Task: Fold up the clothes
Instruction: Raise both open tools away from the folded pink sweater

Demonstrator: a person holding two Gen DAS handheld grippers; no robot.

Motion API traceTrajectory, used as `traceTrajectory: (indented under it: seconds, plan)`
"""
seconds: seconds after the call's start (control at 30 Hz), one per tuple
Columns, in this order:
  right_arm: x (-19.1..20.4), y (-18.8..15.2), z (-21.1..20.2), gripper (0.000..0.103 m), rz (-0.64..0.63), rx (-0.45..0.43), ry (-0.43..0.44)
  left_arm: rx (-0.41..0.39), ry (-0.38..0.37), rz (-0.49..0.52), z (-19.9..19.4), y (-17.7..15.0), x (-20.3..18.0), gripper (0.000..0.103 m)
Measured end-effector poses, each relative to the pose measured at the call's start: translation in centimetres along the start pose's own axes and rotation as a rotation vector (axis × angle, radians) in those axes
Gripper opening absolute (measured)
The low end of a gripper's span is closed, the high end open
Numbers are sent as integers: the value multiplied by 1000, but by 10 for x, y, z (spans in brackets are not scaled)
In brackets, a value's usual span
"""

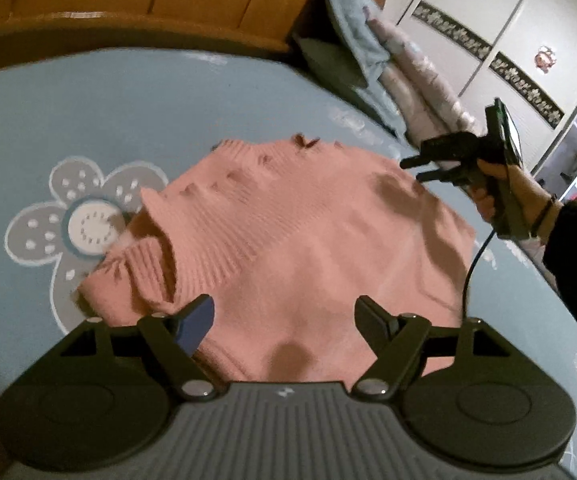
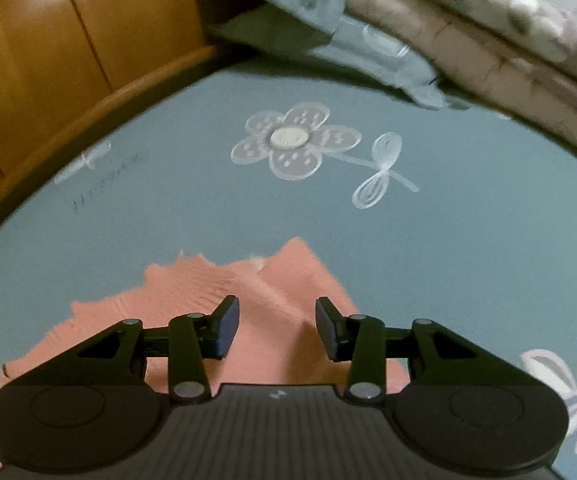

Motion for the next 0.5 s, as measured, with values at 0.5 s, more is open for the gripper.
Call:
traceTrajectory:
  seconds: [0.5]
  plan:
    - [11,11,44,56,-20,10,-58,-20,-35,4,2,-5,2,77]
Point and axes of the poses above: each gripper's, at about its wrist camera, not at the fingertips, and z roughly the way its jaws point, x to its left, y to its top, the point moved 7 cm from there along z, roughly the way its jaws point, and after that the axes turned 3 degrees about -y, right-handed, at the moved point
